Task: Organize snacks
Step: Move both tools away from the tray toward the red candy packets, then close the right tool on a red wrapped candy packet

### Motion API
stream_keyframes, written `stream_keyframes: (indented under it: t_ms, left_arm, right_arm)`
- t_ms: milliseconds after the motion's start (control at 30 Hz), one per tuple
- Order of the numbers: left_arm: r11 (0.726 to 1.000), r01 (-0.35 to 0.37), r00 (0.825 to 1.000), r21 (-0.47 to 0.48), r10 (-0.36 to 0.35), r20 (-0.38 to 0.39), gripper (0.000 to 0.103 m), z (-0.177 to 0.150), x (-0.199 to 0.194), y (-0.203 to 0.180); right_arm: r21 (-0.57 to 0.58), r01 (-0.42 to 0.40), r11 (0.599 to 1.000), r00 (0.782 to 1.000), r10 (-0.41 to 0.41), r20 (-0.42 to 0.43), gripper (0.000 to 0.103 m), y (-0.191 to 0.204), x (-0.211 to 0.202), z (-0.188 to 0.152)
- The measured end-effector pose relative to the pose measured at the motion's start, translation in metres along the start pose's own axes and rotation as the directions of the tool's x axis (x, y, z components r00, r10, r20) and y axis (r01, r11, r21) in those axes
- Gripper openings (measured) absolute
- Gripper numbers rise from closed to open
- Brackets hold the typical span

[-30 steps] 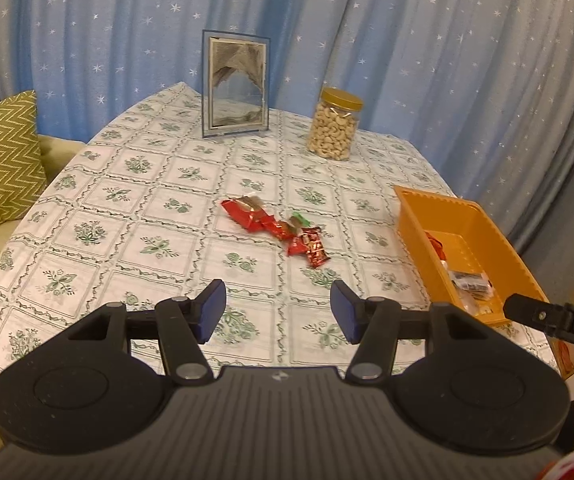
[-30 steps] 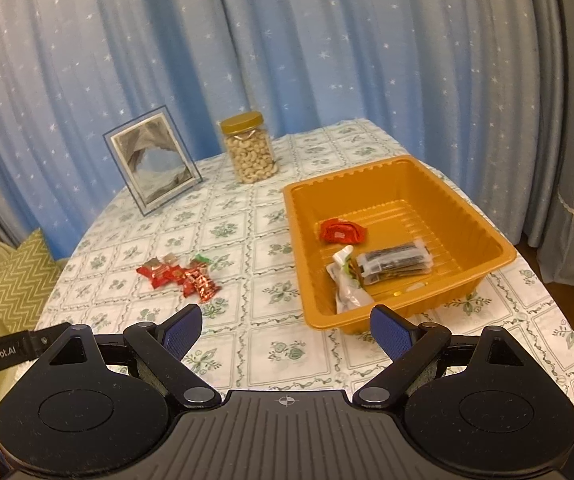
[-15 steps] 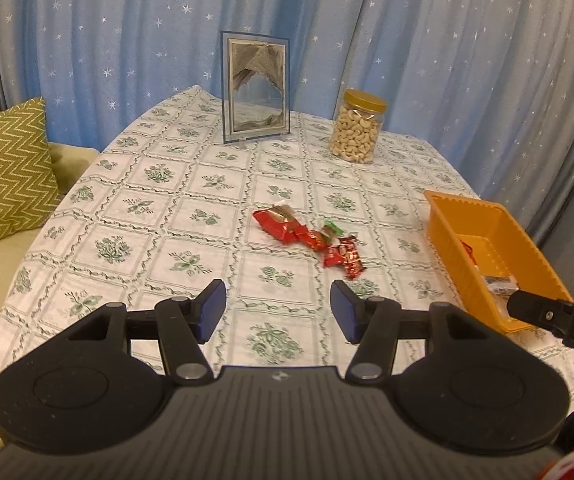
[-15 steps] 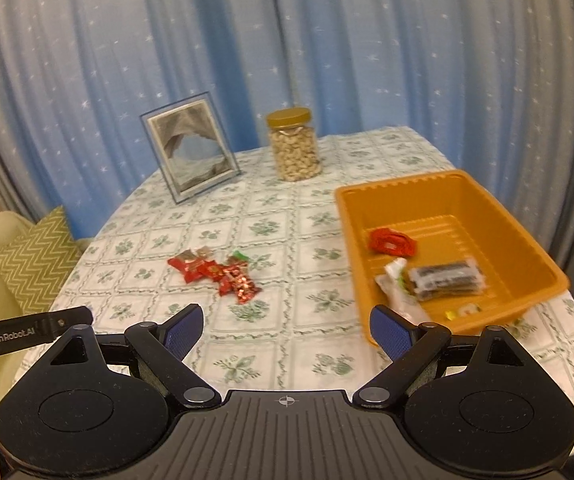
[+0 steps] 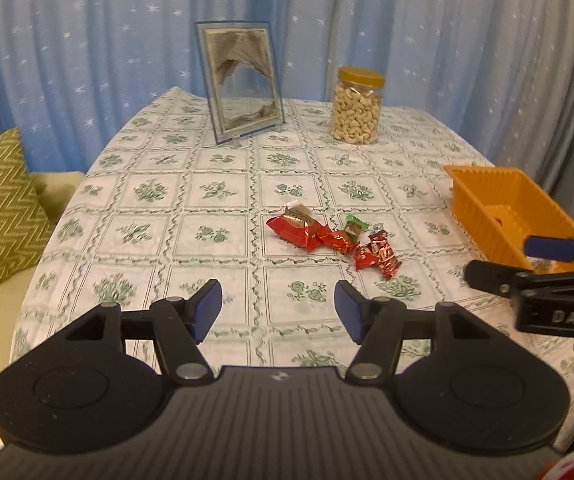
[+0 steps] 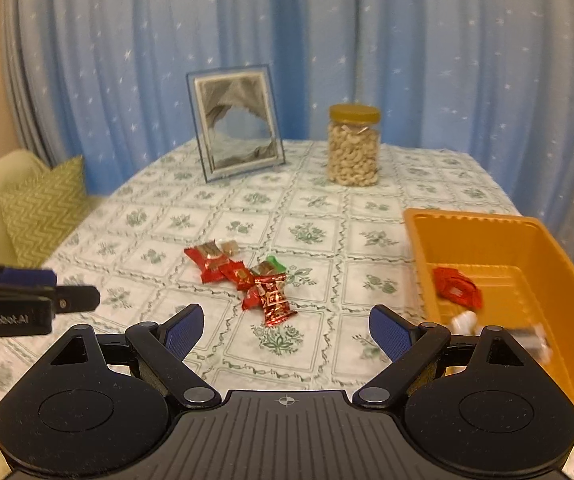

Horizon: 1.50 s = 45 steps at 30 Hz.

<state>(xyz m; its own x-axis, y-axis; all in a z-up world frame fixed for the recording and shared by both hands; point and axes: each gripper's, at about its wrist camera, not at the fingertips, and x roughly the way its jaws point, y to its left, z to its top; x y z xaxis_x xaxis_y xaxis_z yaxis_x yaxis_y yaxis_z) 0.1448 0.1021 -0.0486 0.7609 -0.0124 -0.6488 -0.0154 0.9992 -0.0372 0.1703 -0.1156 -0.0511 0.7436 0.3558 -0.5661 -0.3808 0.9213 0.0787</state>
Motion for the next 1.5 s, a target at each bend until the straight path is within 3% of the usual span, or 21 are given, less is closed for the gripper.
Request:
stream_keyframes:
  t_ms: [133, 200, 367, 500, 733, 1100, 1500]
  left_arm:
    - [0.999, 0.018, 1.0, 0.035, -0.017, -0.013, 0.059, 0.005, 0.027, 0.004]
    - [0.999, 0.023, 1.0, 0.04, -0.022, -0.021, 0.059, 0.007, 0.041, 0.007]
    - [0.999, 0.041, 0.998, 0.027, -0.04, -0.045, 0.059, 0.01, 0.071, 0.012]
    - [0.998, 0.056, 0.997, 0.028, -0.055, -0.049, 0.059, 0.014, 0.084, 0.013]
    - [0.996, 0.084, 0.994, 0.02, -0.082, -0.072, 0.059, 0.015, 0.097, 0.008]
    - [0.993, 0.113, 0.991, 0.035, -0.11, -0.071, 0.059, 0.016, 0.101, -0.002]
    - [0.983, 0.181, 0.982, 0.022, -0.18, -0.057, 0.058, 0.018, 0.106, -0.016]
  right_arm:
    - [-0.026, -0.026, 0.999, 0.999, 0.025, -0.034, 0.089, -0.002, 0.032, -0.002]
    - [-0.041, -0.038, 0.998, 0.998, 0.036, -0.049, 0.077, -0.002, 0.046, -0.001]
    - [-0.065, -0.053, 0.996, 0.996, 0.048, -0.072, 0.068, -0.005, 0.078, 0.002]
    - [-0.068, -0.066, 0.995, 0.992, 0.058, -0.111, 0.055, -0.009, 0.102, 0.001]
    - [-0.081, -0.063, 0.995, 0.989, 0.051, -0.135, 0.048, -0.008, 0.127, -0.001]
    - [-0.042, -0.058, 0.997, 0.989, 0.052, -0.135, 0.027, -0.013, 0.14, 0.002]
    - [0.127, 0.035, 0.991, 0.99, -0.016, -0.143, 0.024, -0.044, 0.12, 0.005]
